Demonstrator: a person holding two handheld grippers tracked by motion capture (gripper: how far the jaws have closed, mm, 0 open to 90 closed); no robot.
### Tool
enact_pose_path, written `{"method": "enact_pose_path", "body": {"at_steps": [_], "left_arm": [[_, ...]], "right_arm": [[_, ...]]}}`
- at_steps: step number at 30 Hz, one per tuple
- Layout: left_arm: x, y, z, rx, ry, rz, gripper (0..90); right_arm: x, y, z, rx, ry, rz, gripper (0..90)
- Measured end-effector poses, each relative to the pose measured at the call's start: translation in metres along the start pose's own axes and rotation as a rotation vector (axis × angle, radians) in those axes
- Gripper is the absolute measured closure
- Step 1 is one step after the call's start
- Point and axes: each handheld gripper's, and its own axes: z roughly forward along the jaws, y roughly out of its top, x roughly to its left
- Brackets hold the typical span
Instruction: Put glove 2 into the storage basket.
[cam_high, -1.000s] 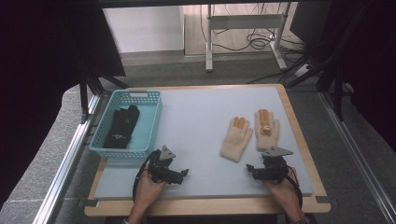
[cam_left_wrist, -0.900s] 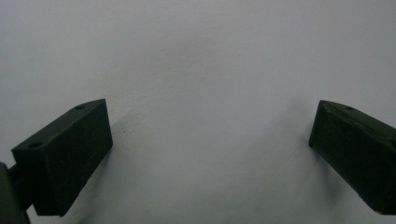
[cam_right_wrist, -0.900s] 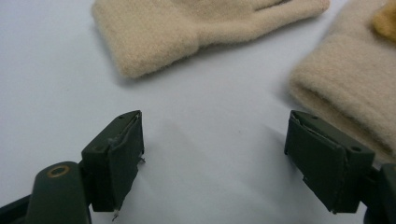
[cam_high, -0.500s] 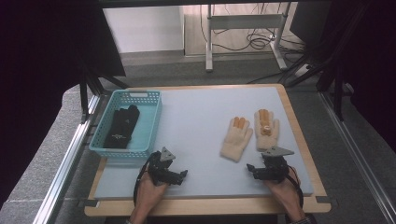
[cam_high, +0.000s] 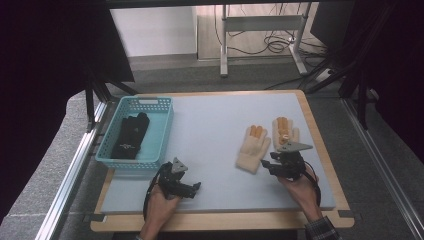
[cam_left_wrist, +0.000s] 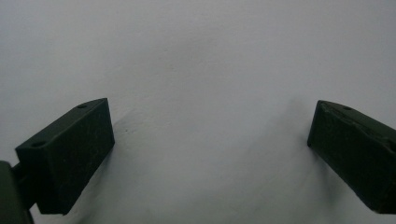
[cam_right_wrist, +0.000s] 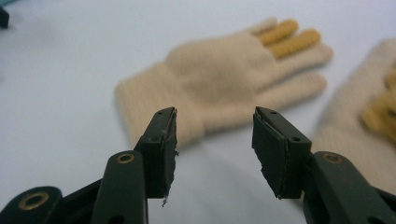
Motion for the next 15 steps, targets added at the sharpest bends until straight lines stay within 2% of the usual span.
{"method": "enact_pose_path", "body": {"at_steps": [2,6,10,12,15], "left_arm": [[0.0,0.0,0.0,0.0,0.0,0.0,0.6],[0.0,0.0,0.0,0.0,0.0,0.0,0.6],[0.0,0.0,0.0,0.0,0.001,0.001,0.6],[0.0,0.0,0.0,0.0,0.0,0.001,0.7],[0.0,0.0,0.0,0.001,0.002,0.001,0.7]], "right_arm": [[-0.002,0.012,0.01,-0.004,0.015,0.011,47.1],[-0.006,0.028,0.035,0.024,0.007,0.045,34.0],[-0.006,0.038,0.059,0.043,-0.013,0.068,24.2],[-0.005,0.04,0.07,0.059,-0.031,0.063,20.7],[-0.003,0.041,0.086,0.096,-0.055,0.035,20.1]]}}
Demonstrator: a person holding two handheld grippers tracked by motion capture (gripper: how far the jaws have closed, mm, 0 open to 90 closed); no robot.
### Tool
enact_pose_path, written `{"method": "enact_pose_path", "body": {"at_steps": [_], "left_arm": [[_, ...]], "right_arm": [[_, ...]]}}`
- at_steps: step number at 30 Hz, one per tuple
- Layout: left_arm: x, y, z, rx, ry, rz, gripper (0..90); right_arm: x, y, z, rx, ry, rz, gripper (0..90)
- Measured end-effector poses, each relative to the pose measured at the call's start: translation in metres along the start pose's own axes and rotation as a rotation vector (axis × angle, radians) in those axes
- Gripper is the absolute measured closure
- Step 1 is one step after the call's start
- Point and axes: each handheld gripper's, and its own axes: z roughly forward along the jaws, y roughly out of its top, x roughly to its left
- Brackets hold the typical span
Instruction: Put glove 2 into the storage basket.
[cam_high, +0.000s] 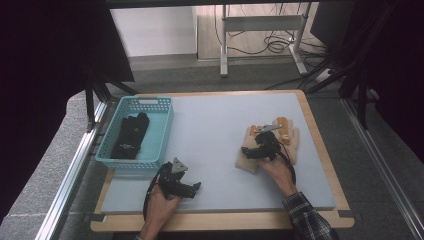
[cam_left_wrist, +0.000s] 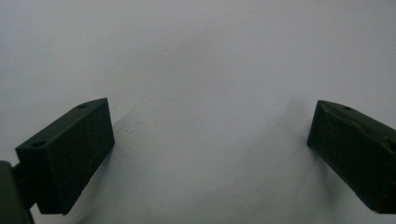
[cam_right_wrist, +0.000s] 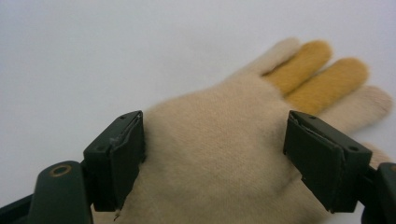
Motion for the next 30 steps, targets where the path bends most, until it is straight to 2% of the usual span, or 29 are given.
{"method": "enact_pose_path", "body": {"at_steps": [2,5,9,12,15,17,21,23,26,30], "left_arm": [[0.0,0.0,0.0,-0.001,0.0,0.0,0.7],[0.0,0.0,0.0,0.0,0.0,0.0,0.7],[0.0,0.0,0.0,-0.001,0.0,0.0,0.7],[0.0,0.0,0.0,0.006,0.0,0.006,0.7],[0.001,0.0,0.0,0.004,-0.001,0.006,0.7],[0.0,0.0,0.0,0.006,0.0,0.006,0.7],[0.0,0.0,0.0,-0.001,0.0,0.003,0.7],[0.0,0.0,0.0,0.001,0.001,0.004,0.7],[0.0,0.0,0.0,0.0,0.0,0.003,0.7],[0.0,0.0,0.0,-0.002,-0.001,0.001,0.7]], "right_arm": [[0.002,-0.002,0.007,0.014,-0.003,-0.022,27.8],[0.005,-0.003,0.004,0.006,0.008,-0.045,45.0],[0.006,-0.005,0.001,0.001,0.025,-0.063,52.1],[0.005,-0.004,-0.004,-0.009,0.046,-0.077,52.5],[0.007,0.0,-0.02,-0.043,0.081,-0.092,52.3],[0.013,0.002,-0.03,-0.06,0.114,-0.11,51.9],[0.039,0.0,-0.05,-0.078,0.202,-0.168,50.2],[0.05,-0.005,-0.05,-0.076,0.254,-0.172,49.2],[0.064,-0.016,-0.04,-0.044,0.283,-0.19,46.2],[0.07,-0.027,-0.03,-0.038,0.335,-0.164,35.0]]}}
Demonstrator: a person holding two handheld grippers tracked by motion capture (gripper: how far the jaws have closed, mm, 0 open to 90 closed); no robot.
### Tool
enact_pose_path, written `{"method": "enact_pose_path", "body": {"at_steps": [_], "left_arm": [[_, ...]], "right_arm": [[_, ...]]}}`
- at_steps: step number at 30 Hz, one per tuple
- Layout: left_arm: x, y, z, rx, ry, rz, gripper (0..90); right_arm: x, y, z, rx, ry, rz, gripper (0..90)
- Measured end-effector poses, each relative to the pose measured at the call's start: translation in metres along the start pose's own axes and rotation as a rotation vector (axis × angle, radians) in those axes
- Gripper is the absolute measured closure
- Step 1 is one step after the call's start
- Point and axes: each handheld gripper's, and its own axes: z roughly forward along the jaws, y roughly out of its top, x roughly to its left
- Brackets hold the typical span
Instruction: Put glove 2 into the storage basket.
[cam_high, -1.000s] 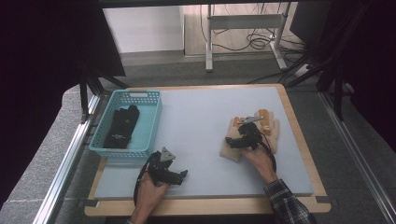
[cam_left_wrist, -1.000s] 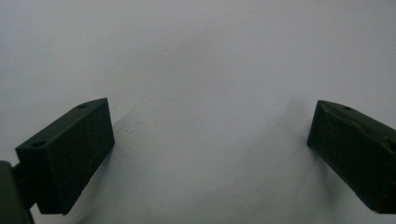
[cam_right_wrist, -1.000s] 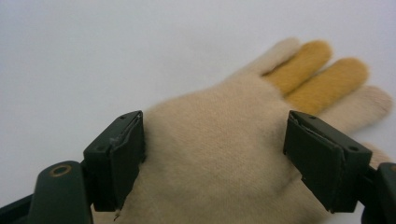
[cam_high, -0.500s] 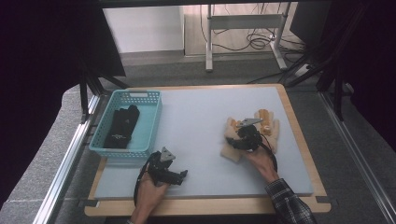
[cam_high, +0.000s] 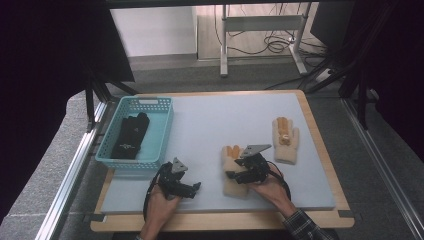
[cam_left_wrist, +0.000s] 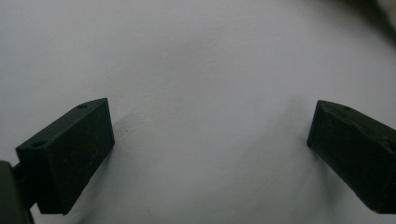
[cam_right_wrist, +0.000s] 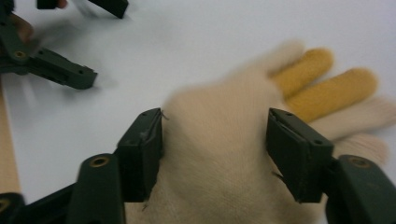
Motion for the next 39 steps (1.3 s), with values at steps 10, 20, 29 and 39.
{"method": "enact_pose_path", "body": {"at_steps": [10,20,29,39], "left_arm": [[0.0,0.0,0.0,0.002,0.0,0.003,0.7],[0.0,0.0,0.0,0.005,-0.001,0.004,0.7],[0.001,0.0,0.0,0.005,-0.001,0.005,0.7],[0.0,0.0,0.0,0.004,-0.002,0.002,0.7]], "right_arm": [[-0.021,-0.002,-0.024,-0.036,-0.065,0.028,39.9],[-0.065,-0.012,-0.05,-0.045,-0.174,0.106,62.3],[-0.116,-0.021,-0.089,-0.072,-0.329,0.185,67.9],[-0.154,-0.036,-0.097,-0.078,-0.403,0.229,45.4]]}}
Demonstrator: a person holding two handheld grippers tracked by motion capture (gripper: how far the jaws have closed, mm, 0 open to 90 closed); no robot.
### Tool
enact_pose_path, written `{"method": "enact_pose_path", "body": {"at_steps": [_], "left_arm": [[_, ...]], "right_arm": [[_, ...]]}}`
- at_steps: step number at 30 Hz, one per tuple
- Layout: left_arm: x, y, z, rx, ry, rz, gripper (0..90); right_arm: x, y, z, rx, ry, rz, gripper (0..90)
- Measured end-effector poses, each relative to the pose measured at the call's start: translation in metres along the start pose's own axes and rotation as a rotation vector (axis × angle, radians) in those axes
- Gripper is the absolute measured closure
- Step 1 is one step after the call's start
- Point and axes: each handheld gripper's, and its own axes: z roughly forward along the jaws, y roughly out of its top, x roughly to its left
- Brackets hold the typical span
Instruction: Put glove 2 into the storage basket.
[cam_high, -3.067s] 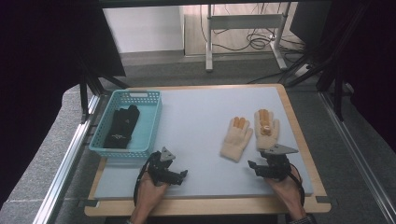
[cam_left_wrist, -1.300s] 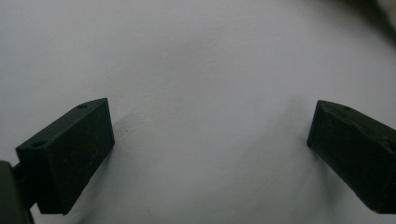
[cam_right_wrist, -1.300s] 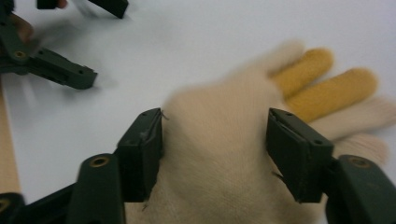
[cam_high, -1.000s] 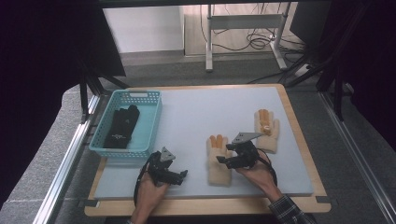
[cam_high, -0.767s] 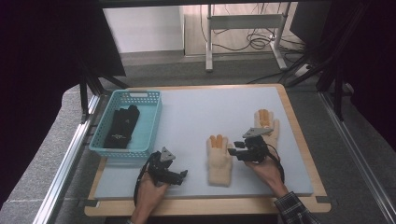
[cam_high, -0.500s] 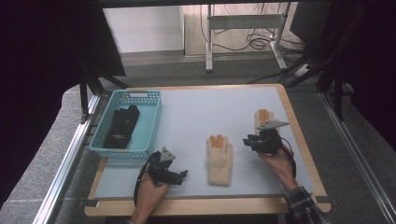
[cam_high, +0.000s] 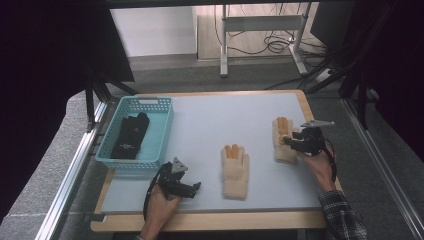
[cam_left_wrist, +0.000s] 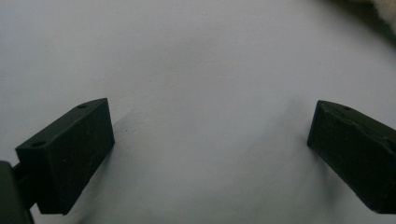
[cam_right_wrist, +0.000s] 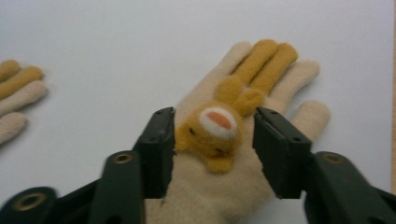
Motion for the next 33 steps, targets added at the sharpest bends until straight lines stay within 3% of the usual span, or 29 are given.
{"method": "enact_pose_path", "body": {"at_steps": [5,14,22,33], "left_arm": [[0.0,0.0,0.0,0.0,0.0,0.0,0.7],[0.0,0.0,0.0,0.002,0.0,0.002,0.7],[0.0,0.0,0.0,0.0,0.0,0.0,0.7],[0.0,0.0,0.0,0.0,0.0,0.001,0.7]], "right_arm": [[-0.004,-0.006,0.017,0.021,-0.003,-0.031,37.5],[-0.002,-0.006,0.033,0.048,-0.004,-0.103,41.9],[0.002,-0.007,0.032,0.051,0.004,-0.075,56.8],[0.004,-0.006,0.025,0.055,0.01,-0.028,59.4]]}}
